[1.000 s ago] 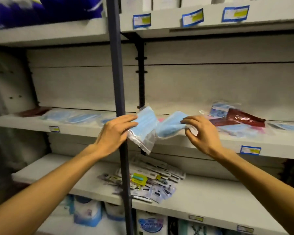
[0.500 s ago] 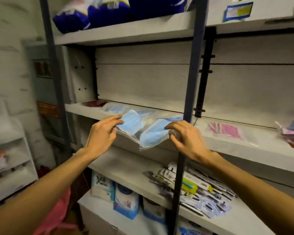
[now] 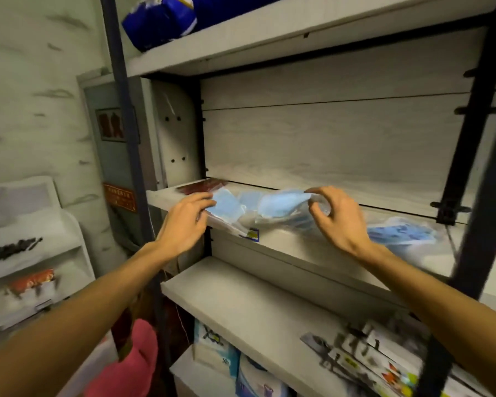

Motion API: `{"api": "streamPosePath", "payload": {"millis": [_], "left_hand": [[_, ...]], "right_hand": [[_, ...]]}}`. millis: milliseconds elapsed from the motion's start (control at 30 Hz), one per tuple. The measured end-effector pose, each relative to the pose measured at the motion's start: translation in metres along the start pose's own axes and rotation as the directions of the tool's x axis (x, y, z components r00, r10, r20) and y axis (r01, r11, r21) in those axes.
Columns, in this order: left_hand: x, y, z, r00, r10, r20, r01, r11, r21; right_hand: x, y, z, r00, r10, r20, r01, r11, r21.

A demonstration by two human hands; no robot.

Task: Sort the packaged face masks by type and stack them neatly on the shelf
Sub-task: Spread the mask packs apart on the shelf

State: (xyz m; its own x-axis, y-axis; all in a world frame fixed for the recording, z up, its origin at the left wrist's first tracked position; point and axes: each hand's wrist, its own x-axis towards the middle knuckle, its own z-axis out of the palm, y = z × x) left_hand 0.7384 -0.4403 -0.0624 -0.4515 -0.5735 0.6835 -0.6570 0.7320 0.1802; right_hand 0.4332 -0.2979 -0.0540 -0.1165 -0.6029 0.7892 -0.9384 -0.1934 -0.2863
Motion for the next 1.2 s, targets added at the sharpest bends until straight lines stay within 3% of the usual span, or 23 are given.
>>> {"api": "streamPosePath", "payload": {"millis": [100,400,500,667,900,1033,1200], "left_hand": [[0.020,-0.015,0.021,0.999,0.004,0.036,-0.004,1.000,-0.003],[0.075,-0.043,0.085,0.995,0.035,0.092,-0.027,0.995,-0.091],[0.094,-0.057,0.109,0.983,0.027,0.181,0.003,0.986,-0.166],[0.127,-0.089,0.141,0.959,0.134,0.249,-0.046,0.942,-0.331],[0.174,-0.142,0.150,0.974,0.177,0.144,-0.077,0.851,-0.519],[0.192,-0.161,0.161,0.956,0.205,0.208,-0.097,0.893,-0.439],[0.207,-0.162,0.168,0.892,0.307,0.331,-0.211,0.932,-0.295]], "right_hand": [[0.023,0.011,0.026,0.993,0.119,0.005,-0.119,0.993,0.006],[0.093,0.016,0.086,0.984,0.144,0.105,-0.139,0.988,-0.060],[0.107,0.022,0.113,0.964,0.186,0.188,-0.165,0.979,-0.120],[0.134,0.031,0.157,0.927,0.290,0.239,-0.236,0.944,-0.228],[0.158,0.043,0.208,0.837,0.424,0.344,-0.346,0.899,-0.268],[0.162,0.036,0.227,0.722,0.519,0.458,-0.454,0.854,-0.254],[0.165,0.033,0.222,0.771,0.505,0.388,-0.355,0.847,-0.397]]}}
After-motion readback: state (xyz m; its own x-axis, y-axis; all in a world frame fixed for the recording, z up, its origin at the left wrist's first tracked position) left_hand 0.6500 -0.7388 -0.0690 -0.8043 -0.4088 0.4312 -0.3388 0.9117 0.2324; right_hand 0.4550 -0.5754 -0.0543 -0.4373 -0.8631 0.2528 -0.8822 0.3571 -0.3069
